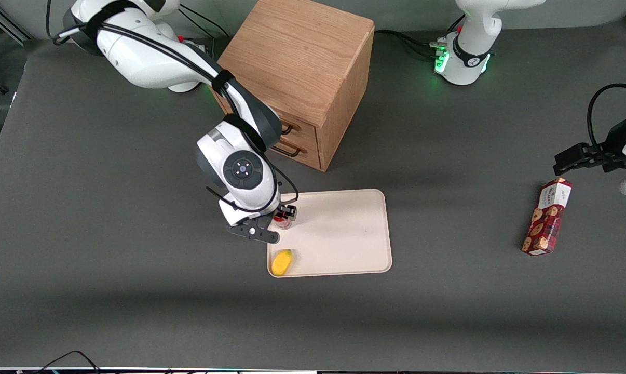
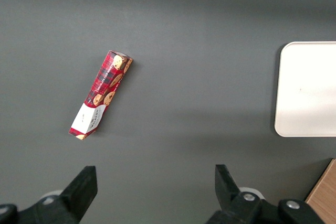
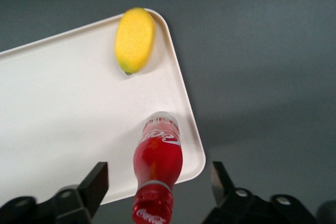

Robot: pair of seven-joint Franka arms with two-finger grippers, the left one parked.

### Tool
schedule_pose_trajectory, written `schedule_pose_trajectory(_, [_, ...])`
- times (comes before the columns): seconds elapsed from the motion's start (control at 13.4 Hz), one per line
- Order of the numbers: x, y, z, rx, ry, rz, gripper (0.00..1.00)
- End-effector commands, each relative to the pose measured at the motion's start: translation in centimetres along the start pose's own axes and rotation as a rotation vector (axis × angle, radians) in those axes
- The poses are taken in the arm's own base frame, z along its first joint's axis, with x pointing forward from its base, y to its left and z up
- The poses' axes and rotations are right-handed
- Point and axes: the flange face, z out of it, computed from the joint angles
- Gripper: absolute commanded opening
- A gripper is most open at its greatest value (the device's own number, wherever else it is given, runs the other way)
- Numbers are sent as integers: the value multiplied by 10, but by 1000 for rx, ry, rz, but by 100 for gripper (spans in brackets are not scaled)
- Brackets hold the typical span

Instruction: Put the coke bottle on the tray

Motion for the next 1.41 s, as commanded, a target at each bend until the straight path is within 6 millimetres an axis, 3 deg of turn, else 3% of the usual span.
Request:
schedule_pose_trajectory(0.0, [12,55,-60,-32,96,-57,100])
schedule_pose_trajectory(0.07, [18,78,-79,-18,90,-85,100])
schedule_pose_trajectory(0.22, [27,141,-112,-4,77,-99,100])
schedule_pose_trajectory(0.45, [24,223,-141,-33,31,-102,100])
schedule_pose_trajectory(0.6, [19,286,-172,-24,57,-38,100])
schedule_pose_trajectory(0.74, [27,352,-202,-13,98,-72,100])
schedule_pose_trajectory(0.89, [33,406,-220,28,114,-106,100])
schedule_pose_trajectory(1.04, [32,432,-225,41,100,-178,100])
schedule_pose_trajectory(1.34, [26,432,-229,40,74,-219,100])
